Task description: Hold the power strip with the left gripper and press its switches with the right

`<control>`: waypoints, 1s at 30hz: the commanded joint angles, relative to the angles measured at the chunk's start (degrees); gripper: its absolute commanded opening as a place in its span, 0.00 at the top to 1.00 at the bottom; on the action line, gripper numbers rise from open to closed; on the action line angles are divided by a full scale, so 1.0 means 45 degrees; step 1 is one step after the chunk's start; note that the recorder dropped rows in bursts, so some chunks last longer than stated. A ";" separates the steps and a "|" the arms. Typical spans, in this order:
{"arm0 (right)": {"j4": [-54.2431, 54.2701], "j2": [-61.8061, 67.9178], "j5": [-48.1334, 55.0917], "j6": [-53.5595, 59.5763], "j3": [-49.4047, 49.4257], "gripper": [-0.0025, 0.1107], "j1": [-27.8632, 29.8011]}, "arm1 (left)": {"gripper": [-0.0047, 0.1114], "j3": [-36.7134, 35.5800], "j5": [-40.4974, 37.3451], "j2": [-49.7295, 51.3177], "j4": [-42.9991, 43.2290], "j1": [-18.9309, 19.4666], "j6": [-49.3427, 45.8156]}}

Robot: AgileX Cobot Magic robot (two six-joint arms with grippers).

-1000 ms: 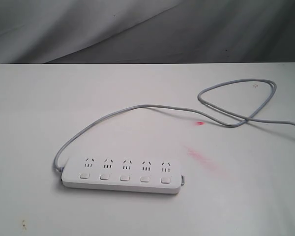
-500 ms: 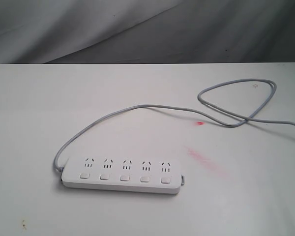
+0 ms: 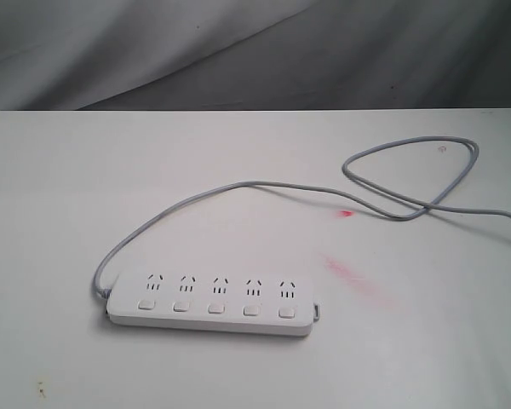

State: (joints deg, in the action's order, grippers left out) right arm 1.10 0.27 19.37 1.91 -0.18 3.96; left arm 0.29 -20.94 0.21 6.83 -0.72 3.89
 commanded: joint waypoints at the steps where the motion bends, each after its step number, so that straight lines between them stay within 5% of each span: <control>1: -0.0104 -0.0060 -0.0050 0.0135 0.0041 0.77 0.0015 | 0.96 -0.0064 0.0033 -0.0046 -0.0056 -0.0040 0.0046; 17: -0.0104 -0.0060 -0.0050 0.0135 0.0041 0.77 0.0015 | 0.96 0.0626 0.3201 -0.0046 0.1098 -0.0040 0.0134; 30: -0.0104 -0.0060 -0.0050 0.0135 0.0041 0.77 0.0015 | 0.96 0.5665 -0.0318 0.1415 0.0799 -0.0040 0.0173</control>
State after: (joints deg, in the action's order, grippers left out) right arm 1.10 0.27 19.37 1.91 -0.18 3.96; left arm 21.66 -18.89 3.73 10.72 -0.72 4.11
